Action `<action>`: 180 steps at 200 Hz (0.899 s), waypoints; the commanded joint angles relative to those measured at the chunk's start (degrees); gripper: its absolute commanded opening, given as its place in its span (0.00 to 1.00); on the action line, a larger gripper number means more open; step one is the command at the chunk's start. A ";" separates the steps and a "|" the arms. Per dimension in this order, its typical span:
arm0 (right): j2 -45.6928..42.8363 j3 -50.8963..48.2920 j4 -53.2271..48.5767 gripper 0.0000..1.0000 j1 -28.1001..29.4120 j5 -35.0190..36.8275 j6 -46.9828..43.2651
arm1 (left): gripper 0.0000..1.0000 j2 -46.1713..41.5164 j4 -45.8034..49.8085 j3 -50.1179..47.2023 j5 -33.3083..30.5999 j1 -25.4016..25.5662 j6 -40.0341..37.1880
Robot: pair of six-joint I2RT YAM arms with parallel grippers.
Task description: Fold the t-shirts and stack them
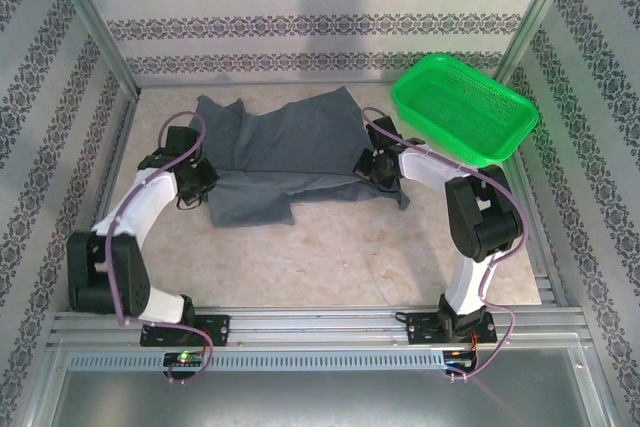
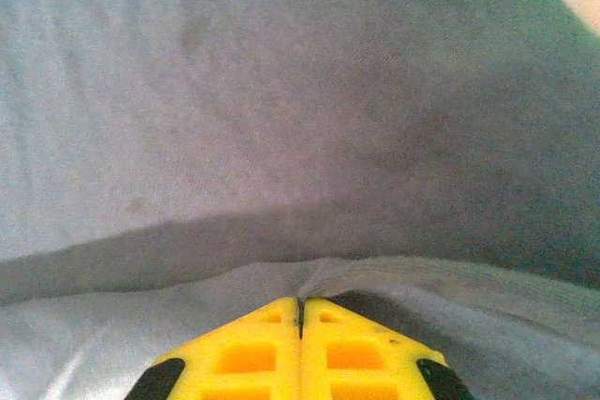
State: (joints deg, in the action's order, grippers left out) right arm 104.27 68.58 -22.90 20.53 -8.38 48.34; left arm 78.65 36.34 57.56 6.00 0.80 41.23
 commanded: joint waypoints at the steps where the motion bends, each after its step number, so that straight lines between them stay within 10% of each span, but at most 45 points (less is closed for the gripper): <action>1: -5.48 -1.49 -2.03 0.00 1.32 1.12 1.32 | 0.00 -8.15 8.82 1.24 -6.59 0.52 6.29; 83: -14.84 -15.97 -5.02 0.00 12.33 -14.46 5.23 | 0.00 -24.44 23.24 -2.47 -16.80 0.52 12.64; 107: -11.58 -16.77 -4.50 0.29 13.41 -23.33 0.90 | 0.00 -25.70 23.94 -4.73 -17.06 0.48 12.73; 135: -18.90 -20.98 -4.81 0.47 9.88 -20.17 2.91 | 0.00 -25.35 24.22 -5.44 -18.04 0.52 11.96; 180: -38.89 -35.36 -6.52 0.48 -0.32 -7.03 16.75 | 0.00 -25.68 24.32 -4.26 -20.07 0.55 11.22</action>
State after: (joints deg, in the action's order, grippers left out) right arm 73.30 40.12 -27.29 23.99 -23.46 55.53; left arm 53.67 58.72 52.31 -11.46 1.13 52.80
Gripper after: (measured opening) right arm 0.487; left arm 0.047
